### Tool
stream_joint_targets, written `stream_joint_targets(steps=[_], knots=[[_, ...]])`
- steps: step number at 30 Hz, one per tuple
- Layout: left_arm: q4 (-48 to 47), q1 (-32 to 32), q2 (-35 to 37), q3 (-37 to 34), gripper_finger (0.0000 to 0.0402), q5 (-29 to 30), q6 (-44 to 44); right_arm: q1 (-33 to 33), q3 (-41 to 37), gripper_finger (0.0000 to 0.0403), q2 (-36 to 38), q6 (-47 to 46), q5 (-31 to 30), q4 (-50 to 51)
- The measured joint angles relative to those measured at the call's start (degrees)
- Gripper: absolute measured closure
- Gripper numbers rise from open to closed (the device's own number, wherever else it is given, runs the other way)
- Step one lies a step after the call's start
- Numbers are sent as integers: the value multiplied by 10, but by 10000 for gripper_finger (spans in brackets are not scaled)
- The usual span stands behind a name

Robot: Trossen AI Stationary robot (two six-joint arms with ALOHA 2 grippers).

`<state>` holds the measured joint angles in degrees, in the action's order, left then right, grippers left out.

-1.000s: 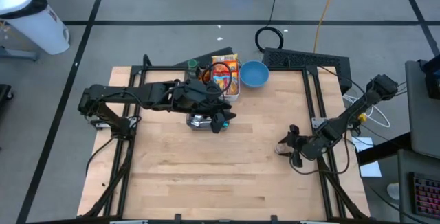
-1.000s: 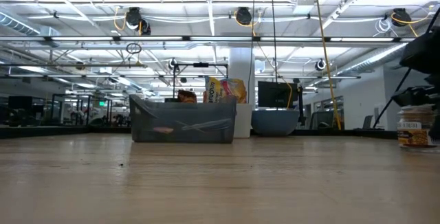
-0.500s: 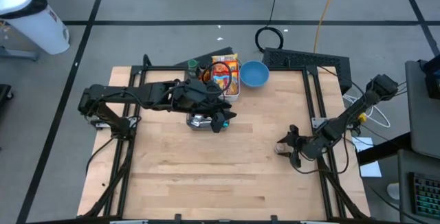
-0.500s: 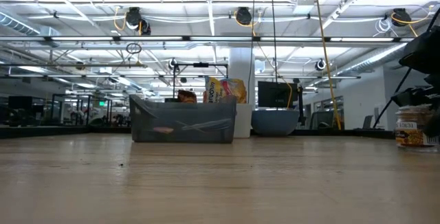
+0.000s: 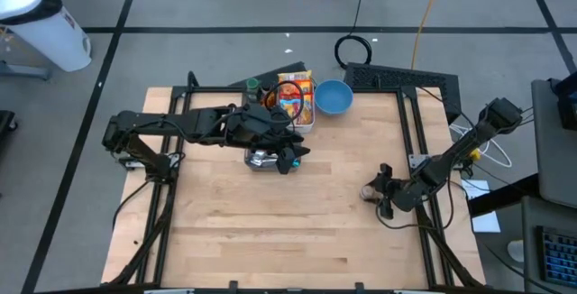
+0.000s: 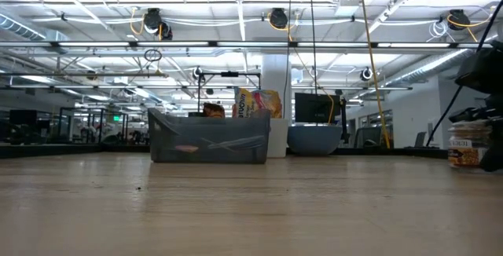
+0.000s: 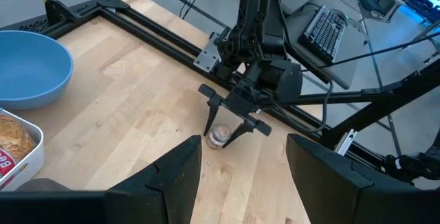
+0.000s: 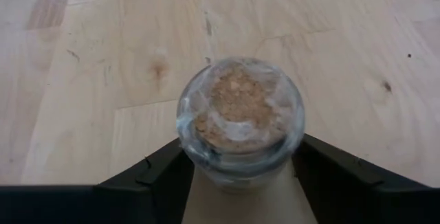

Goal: Pick & Place Food Item
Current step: Put the brown seasoning bottle into the top black bin

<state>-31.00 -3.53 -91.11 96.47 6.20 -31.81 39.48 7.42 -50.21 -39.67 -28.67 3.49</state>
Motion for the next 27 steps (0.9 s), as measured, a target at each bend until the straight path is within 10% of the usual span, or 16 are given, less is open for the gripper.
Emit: stream_joint_targets(steps=[27], knots=[[2,0,-5,1,178,0,0,-39,31,220,-5,44,-9,-156]])
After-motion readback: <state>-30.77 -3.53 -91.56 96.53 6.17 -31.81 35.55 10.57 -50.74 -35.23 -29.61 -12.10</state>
